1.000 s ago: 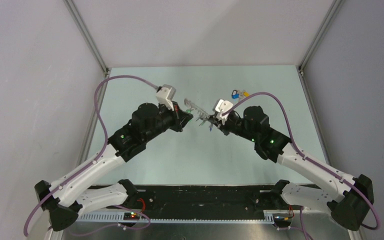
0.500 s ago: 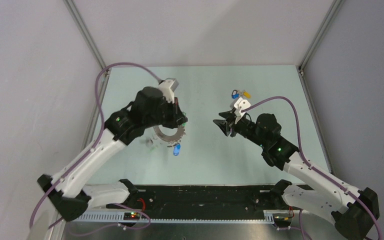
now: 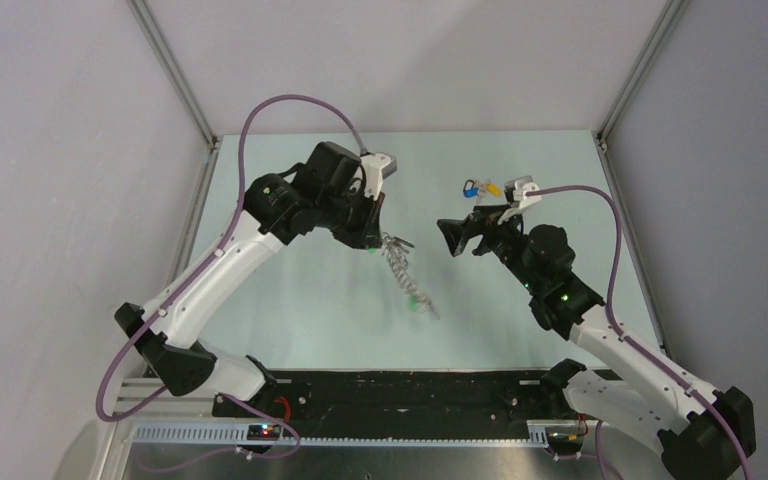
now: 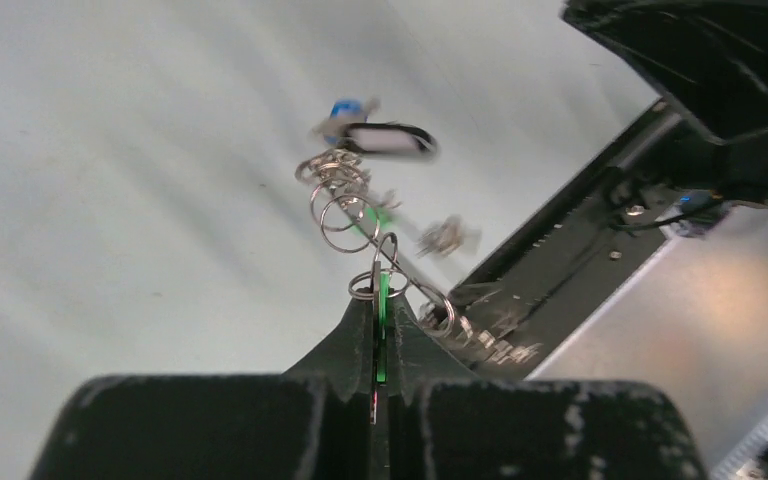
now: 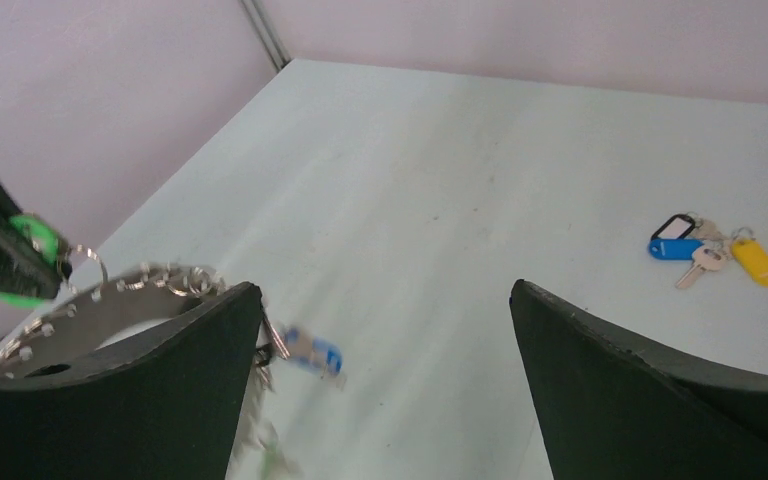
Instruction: Remove the keys from the keyring
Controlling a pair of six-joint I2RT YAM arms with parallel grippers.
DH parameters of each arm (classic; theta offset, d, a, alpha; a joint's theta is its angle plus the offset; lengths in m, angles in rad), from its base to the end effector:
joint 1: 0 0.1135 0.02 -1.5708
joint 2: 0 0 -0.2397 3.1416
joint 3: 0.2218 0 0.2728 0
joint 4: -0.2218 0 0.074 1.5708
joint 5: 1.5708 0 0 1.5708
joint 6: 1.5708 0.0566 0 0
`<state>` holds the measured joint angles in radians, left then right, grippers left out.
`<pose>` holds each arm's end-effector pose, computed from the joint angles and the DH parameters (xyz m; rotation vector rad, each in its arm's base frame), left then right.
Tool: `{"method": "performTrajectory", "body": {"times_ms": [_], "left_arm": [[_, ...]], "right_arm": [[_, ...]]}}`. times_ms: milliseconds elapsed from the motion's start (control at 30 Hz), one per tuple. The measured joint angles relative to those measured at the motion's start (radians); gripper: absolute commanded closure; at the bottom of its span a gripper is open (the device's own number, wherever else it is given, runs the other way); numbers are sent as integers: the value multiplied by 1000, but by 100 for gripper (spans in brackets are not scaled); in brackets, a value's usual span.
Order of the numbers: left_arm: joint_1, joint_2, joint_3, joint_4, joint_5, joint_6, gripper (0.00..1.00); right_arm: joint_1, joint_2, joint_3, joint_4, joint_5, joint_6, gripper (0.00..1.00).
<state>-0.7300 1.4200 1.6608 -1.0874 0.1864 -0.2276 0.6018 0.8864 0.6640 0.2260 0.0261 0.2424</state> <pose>0.2270 -0.2172 0.3751 0.7087 2.4048 -0.6451 0.2249 0.1527 0.2995 -0.2659 1.5814 0.6402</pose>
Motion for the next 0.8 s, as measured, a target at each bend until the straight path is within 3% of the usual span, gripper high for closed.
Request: {"method": "performTrajectory", "body": {"times_ms": [67,167,500,800], "left_arm": [[-6,21,47,-26,-37,39,91],[-17,53,92,-46,-110,92,99],[-63,138,182,-44,-362,187,100],[-123,142,152,79,-469,343,100]], "right_arm": [[-13,-25,-12,1,-27,-28,2],[-31,-47,-24,8,-82,-63,5],[-40,-34,-28,110,-239,-124,7],[-39,47,-28,214,-343,-176,21]]}}
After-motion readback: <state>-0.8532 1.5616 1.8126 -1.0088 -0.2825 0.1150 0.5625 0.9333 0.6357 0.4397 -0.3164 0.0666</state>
